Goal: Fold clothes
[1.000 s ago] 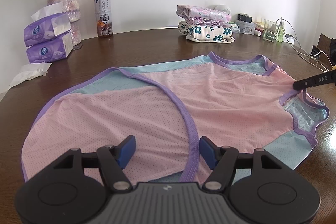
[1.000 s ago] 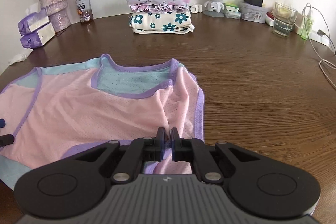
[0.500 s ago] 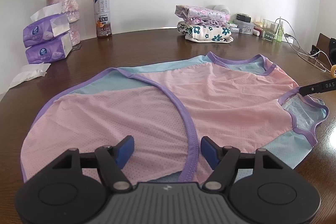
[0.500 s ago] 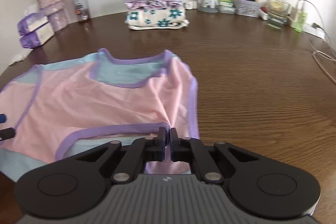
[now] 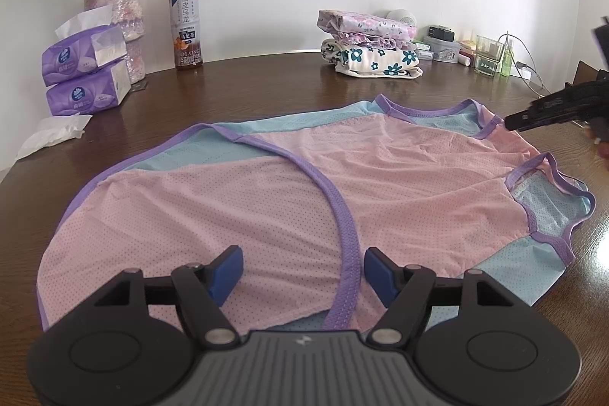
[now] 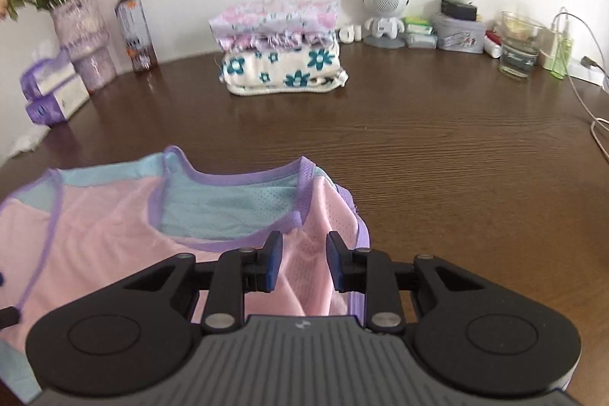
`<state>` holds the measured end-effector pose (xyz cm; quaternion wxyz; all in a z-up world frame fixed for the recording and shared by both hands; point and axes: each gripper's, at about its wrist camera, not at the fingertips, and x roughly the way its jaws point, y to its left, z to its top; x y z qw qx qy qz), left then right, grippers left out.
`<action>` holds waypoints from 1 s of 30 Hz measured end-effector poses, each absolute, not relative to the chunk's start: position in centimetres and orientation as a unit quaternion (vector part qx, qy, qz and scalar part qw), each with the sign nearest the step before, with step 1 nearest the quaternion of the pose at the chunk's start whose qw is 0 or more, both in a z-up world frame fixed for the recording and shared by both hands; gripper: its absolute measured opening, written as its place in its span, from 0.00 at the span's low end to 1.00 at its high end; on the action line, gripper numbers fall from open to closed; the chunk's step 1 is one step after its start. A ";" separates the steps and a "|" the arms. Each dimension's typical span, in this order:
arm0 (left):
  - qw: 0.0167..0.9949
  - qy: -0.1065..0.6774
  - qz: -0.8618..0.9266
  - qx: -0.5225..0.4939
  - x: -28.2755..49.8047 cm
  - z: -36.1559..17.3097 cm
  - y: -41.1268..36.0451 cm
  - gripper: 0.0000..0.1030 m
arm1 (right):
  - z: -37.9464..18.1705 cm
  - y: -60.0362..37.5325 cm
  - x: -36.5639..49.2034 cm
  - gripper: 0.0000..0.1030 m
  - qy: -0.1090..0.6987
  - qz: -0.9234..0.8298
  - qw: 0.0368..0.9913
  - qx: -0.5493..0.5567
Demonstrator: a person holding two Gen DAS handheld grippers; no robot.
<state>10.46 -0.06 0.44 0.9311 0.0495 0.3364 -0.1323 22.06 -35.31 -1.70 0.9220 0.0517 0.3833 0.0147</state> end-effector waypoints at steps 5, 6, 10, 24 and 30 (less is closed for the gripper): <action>0.931 0.336 -0.133 0.050 10.5 0.5 -0.1 0.68 | -2.3 -35.8 22.7 0.01 0.397 0.007 0.916 0.054; 0.931 0.336 -0.133 0.050 10.5 0.5 -0.1 0.68 | -2.4 -36.0 22.7 0.01 0.399 0.004 0.915 0.053; 0.931 0.338 -0.133 0.049 10.5 0.5 0.0 0.68 | -1.8 -36.4 22.5 0.05 0.387 0.014 0.919 0.074; 0.930 0.340 -0.135 0.047 10.5 0.5 0.1 0.68 | -2.0 -36.1 23.5 0.05 0.386 0.003 0.920 0.067; 0.930 0.339 -0.135 0.047 10.6 0.5 0.1 0.68 | -1.4 -35.1 23.0 0.13 0.386 0.016 0.921 0.044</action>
